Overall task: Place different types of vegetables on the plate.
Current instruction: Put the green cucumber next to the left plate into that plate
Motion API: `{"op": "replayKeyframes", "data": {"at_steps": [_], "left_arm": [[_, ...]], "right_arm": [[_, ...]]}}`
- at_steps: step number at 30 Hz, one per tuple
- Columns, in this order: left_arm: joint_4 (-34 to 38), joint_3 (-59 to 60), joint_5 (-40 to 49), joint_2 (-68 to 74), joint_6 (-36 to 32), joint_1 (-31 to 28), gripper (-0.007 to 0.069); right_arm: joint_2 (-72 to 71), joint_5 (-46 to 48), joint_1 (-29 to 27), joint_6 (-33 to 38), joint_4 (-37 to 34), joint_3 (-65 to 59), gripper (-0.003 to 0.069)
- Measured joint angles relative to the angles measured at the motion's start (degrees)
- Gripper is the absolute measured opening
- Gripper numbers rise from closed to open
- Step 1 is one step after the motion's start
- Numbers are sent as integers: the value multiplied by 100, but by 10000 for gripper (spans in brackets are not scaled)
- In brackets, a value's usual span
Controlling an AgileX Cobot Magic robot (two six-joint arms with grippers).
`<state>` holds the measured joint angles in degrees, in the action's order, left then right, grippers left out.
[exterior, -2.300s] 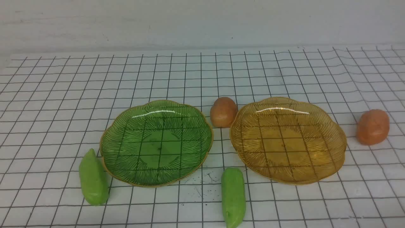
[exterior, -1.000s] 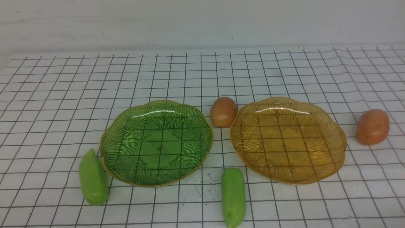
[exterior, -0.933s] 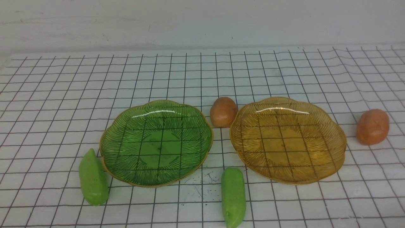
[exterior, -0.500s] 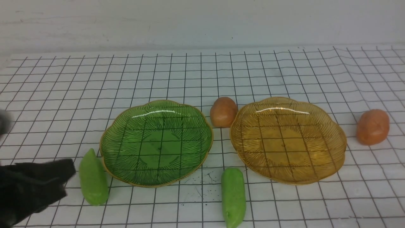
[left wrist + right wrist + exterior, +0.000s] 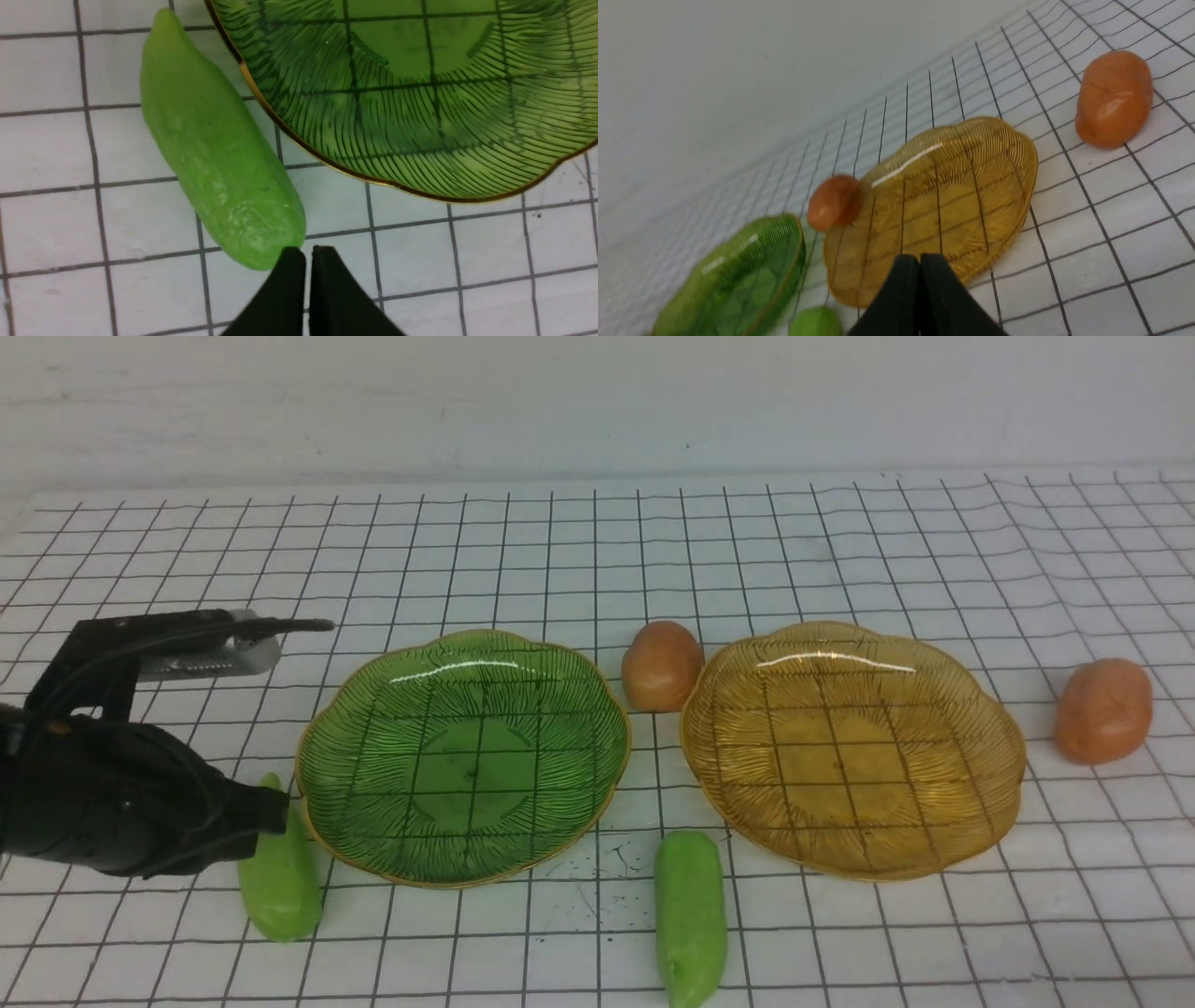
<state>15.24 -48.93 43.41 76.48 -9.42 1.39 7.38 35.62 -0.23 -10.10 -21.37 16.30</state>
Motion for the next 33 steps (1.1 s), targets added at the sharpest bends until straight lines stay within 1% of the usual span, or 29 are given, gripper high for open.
{"op": "replayKeyframes", "data": {"at_steps": [3,4,5,8,10,15,19,22,25,27,28,30,31,33], "left_arm": [[-155,-143,0,242,248,0,48],[-213,-179,-5,357,357,0,81],[-240,-186,-5,410,402,0,92],[-354,-205,-44,627,489,0,202],[-391,-210,-128,758,516,0,276],[-406,-227,-420,1084,529,0,459],[-406,-238,-603,1354,529,0,550],[-406,-245,-627,1611,529,0,571],[-406,-245,-631,1789,529,0,559],[-418,-245,-620,1856,529,0,532],[-441,-245,-608,1898,529,0,503],[-499,-251,-559,1958,529,0,414],[-510,-263,-525,1957,529,0,391],[-593,-265,-360,1951,529,0,384]], "right_arm": [[758,862,0,693,-96,775,-15],[1097,1223,0,974,-161,1074,-15],[1367,1443,0,1133,-203,1294,-15],[2133,2276,0,1710,-431,1828,-15],[2592,2719,0,2113,-723,2103,-15],[3131,2979,0,2951,-1560,2359,-15],[3308,2908,0,3408,-2046,2380,-15],[3355,2768,0,3553,-2225,2380,-15],[3355,2656,0,3590,-2239,2380,-15],[3355,2637,0,3590,-2239,2380,-15],[3355,2630,0,3595,-2239,2380,-15],[3368,2626,0,3600,-2213,2380,-15],[3392,2626,0,3600,-2207,2380,-15],[3453,2632,0,3583,-2196,2380,-15]]}}
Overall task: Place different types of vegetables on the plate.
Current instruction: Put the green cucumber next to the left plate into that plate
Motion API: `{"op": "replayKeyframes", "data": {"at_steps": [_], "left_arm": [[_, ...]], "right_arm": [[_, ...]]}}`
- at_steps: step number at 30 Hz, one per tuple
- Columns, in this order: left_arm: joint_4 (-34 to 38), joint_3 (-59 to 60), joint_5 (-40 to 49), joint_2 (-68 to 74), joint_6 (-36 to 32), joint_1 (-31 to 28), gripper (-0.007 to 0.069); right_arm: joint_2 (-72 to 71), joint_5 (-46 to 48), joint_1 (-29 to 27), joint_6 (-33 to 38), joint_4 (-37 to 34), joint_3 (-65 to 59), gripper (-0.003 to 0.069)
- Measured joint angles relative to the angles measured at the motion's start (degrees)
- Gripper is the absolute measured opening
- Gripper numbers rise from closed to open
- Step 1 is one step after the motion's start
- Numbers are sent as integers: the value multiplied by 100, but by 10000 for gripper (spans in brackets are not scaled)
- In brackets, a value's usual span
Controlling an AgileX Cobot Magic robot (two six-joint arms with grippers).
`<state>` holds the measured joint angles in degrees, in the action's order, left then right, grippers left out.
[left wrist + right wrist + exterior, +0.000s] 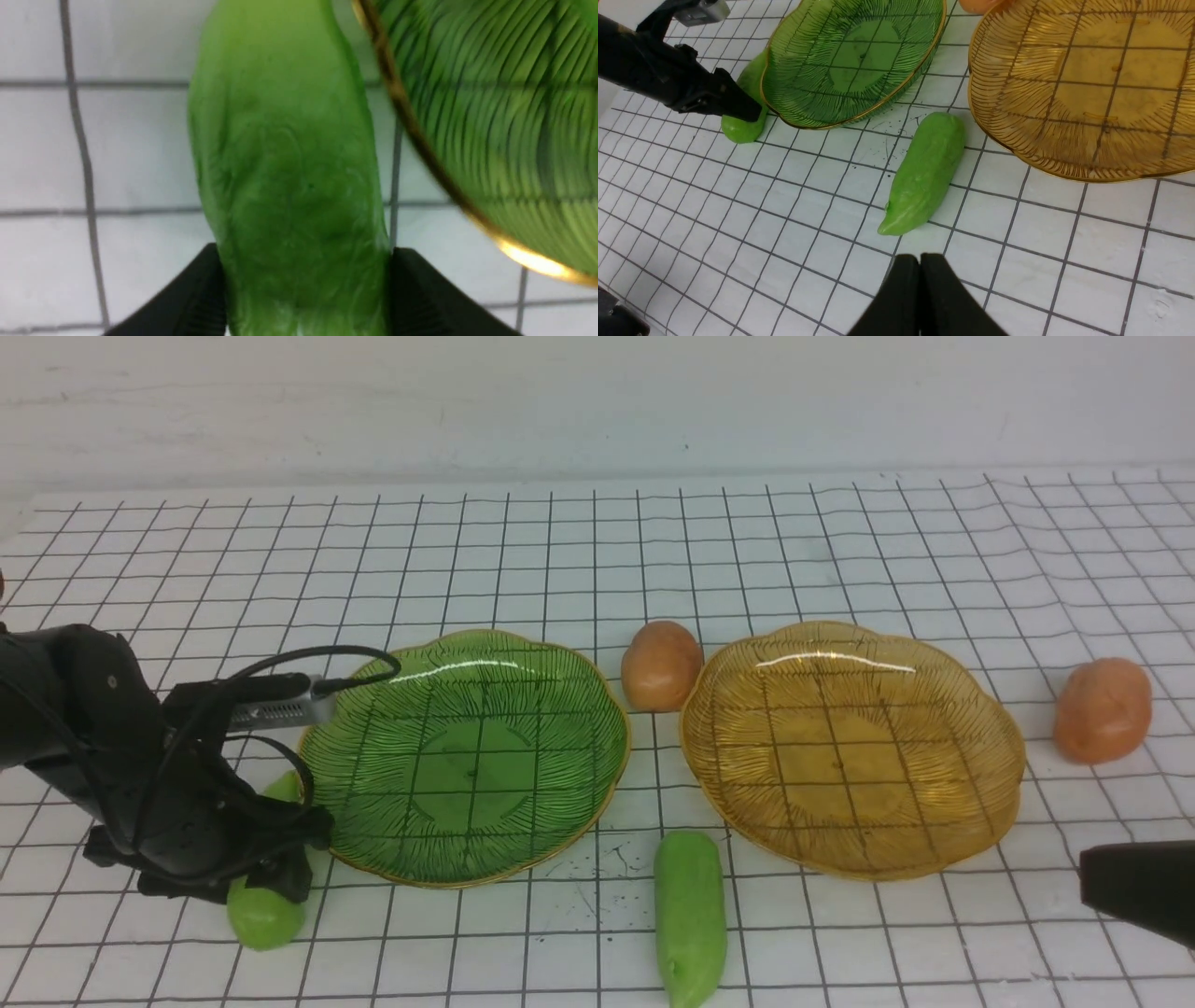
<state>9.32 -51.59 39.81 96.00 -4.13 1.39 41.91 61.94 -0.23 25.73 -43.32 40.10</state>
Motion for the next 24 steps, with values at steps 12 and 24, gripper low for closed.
{"op": "replayKeyframes", "data": {"at_steps": [12,24], "left_arm": [[-453,-6,696,-1287,165,116,384],[100,-1020,187,-921,-558,1338,384]], "right_arm": [[1580,221,350,362,226,0,-12],[3800,-1209,2739,-143,280,646,48]]}}
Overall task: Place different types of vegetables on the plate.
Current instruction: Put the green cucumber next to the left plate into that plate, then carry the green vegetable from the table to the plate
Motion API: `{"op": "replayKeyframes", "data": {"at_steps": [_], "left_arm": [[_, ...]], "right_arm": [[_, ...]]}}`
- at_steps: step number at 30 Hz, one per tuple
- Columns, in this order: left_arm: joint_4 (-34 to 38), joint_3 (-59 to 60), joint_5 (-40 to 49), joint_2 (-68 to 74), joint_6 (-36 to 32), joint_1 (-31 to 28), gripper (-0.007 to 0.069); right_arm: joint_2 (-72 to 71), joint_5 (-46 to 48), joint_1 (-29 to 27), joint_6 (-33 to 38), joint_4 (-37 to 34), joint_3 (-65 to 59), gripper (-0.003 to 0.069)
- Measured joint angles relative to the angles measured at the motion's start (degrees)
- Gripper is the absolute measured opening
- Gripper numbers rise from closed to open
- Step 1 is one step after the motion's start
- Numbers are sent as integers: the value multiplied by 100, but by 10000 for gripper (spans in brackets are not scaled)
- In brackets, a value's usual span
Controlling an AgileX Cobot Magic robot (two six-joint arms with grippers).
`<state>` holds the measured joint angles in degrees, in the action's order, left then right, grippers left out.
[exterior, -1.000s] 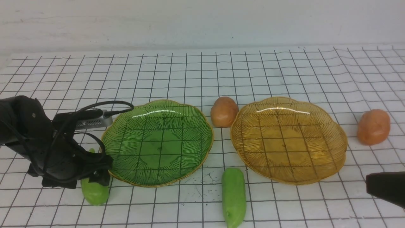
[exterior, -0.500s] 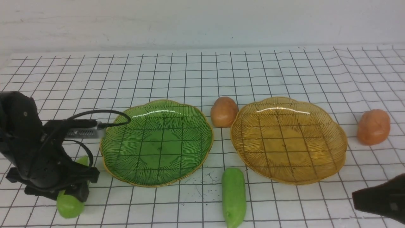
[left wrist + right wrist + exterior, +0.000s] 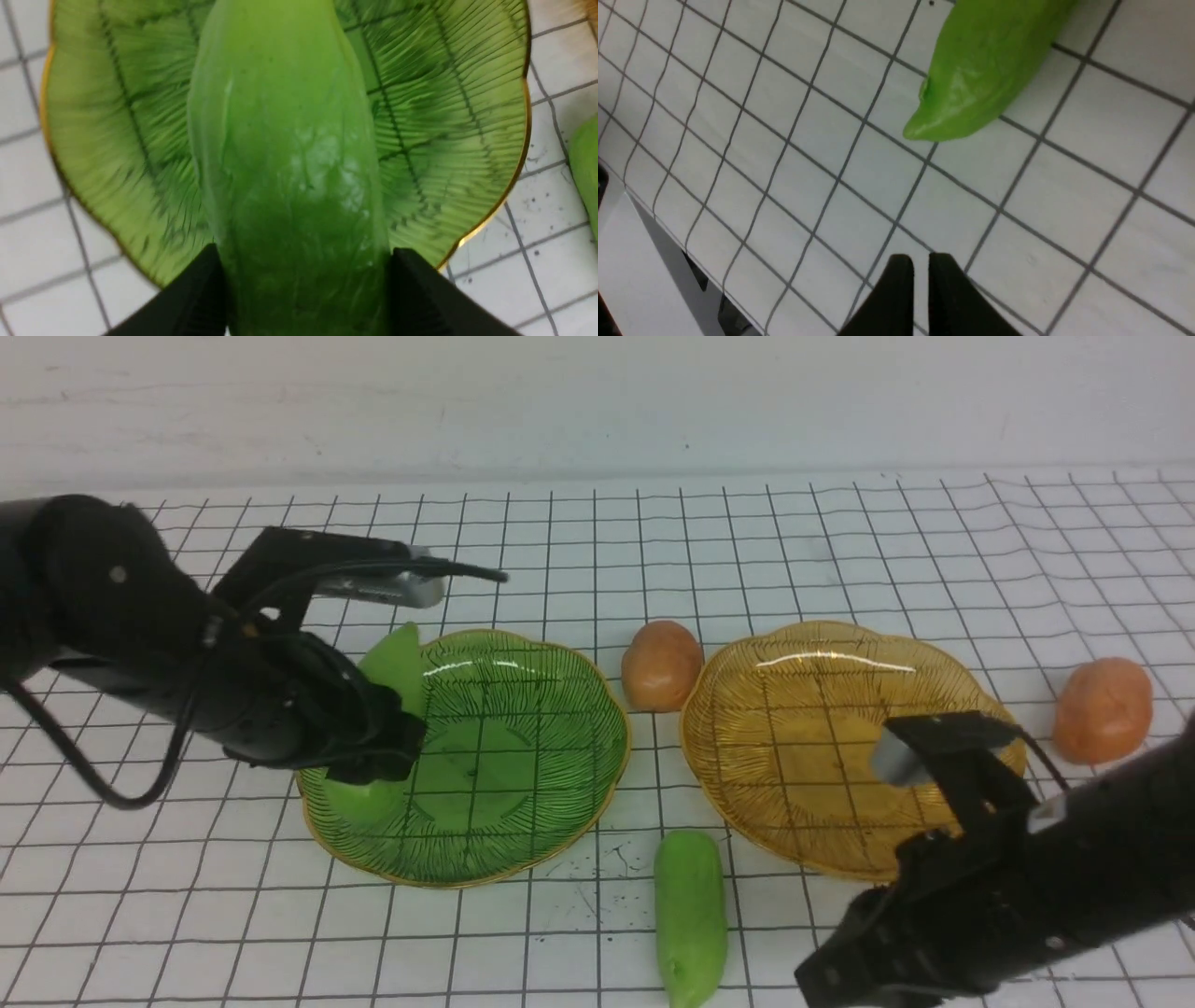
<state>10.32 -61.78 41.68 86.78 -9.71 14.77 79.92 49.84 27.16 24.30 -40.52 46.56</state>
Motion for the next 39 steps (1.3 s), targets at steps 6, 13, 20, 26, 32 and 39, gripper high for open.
{"op": "replayKeyframes", "data": {"at_steps": [6,13,20,26,32,39], "left_arm": [[-223,-680,14,758,71,107,386],[-344,-891,21,1185,297,124,584],[-425,-1045,377,1191,479,124,640],[-593,-1438,1415,1037,610,124,269],[-664,-1475,1805,131,610,124,6],[-313,-1490,1845,-657,570,135,-8]], "right_arm": [[896,-56,152,-656,420,622,225],[1731,-264,170,-1109,432,1245,512],[2567,-308,240,-1196,381,1668,626],[2802,-274,234,-1194,414,1809,398],[2176,354,-25,-1194,413,1810,398],[2026,-201,292,-625,-401,2642,398]]}}
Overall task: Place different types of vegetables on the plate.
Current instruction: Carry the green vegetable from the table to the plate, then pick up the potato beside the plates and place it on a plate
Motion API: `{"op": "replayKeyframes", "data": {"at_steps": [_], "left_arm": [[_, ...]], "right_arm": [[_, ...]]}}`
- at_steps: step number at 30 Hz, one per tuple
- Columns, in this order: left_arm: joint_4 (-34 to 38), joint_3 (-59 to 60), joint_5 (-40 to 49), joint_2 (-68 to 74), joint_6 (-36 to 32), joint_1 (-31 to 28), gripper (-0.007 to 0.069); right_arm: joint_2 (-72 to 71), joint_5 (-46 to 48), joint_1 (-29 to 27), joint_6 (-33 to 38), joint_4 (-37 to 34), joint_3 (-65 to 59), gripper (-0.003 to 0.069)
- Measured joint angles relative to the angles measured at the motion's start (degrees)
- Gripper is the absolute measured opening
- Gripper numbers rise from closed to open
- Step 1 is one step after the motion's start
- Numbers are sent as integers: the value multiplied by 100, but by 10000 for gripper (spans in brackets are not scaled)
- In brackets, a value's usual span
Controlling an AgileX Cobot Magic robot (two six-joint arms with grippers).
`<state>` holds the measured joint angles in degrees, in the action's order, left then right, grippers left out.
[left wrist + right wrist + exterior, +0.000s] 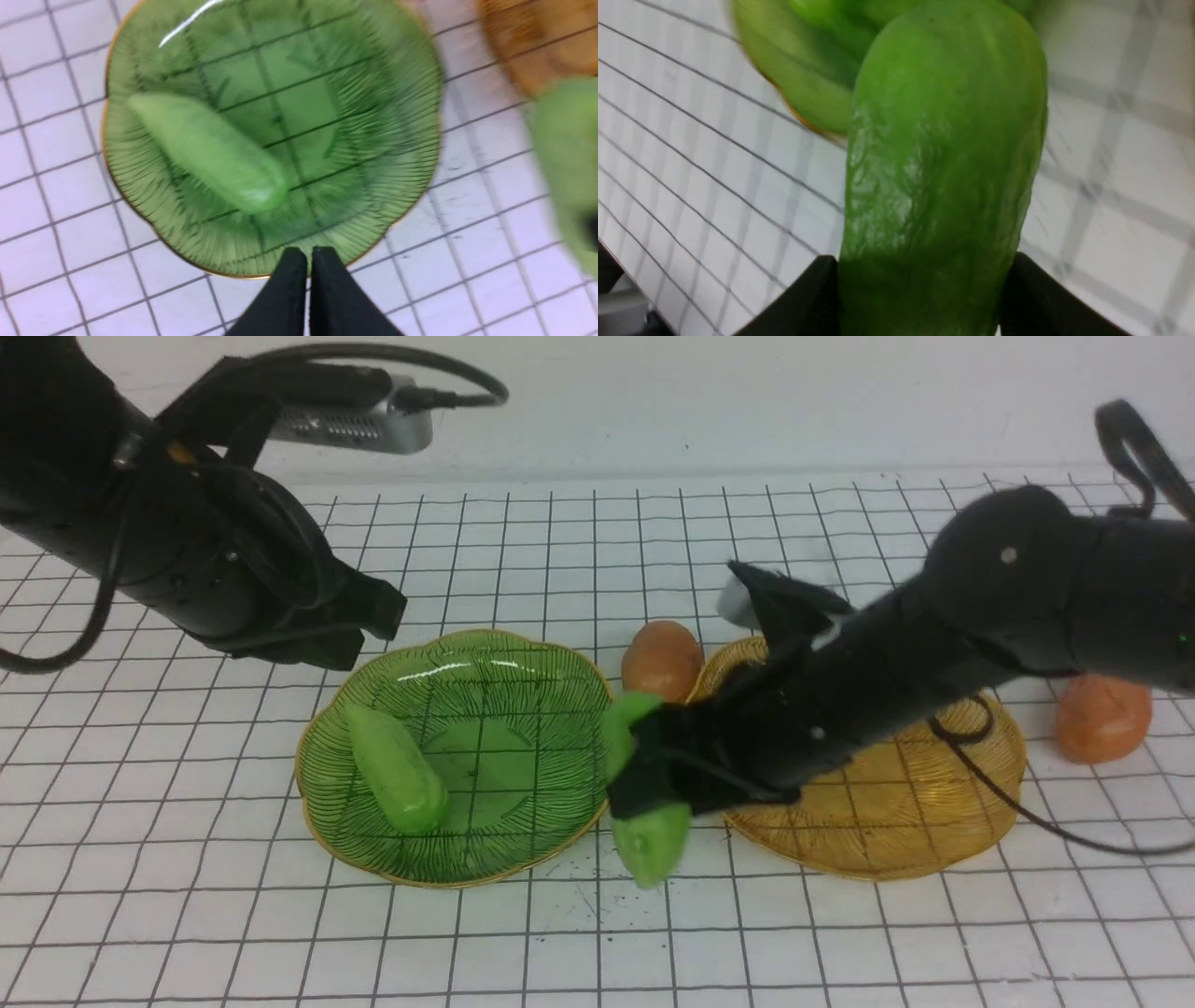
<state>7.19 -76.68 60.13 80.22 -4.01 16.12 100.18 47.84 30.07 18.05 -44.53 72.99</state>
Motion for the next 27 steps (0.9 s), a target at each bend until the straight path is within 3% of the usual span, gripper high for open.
{"op": "replayKeyframes", "data": {"at_steps": [7,15,19,21,24,27], "left_arm": [[235,0,174,-31,-12,7,-8],[738,0,401,-31,-367,7,-8],[1131,-19,396,17,-672,7,-8],[1326,-146,401,189,-720,12,-8],[1396,-591,407,679,-727,136,-8],[1189,-1236,413,1301,-644,445,-8]], "right_arm": [[1267,445,94,-129,-74,1555,400],[2070,1508,94,-568,332,2695,605],[2066,2152,14,-586,858,3190,617],[1941,2195,-70,-682,1361,3373,572],[1559,2236,-208,-878,2315,3383,435],[898,2263,-515,-1127,3326,3133,227]]}}
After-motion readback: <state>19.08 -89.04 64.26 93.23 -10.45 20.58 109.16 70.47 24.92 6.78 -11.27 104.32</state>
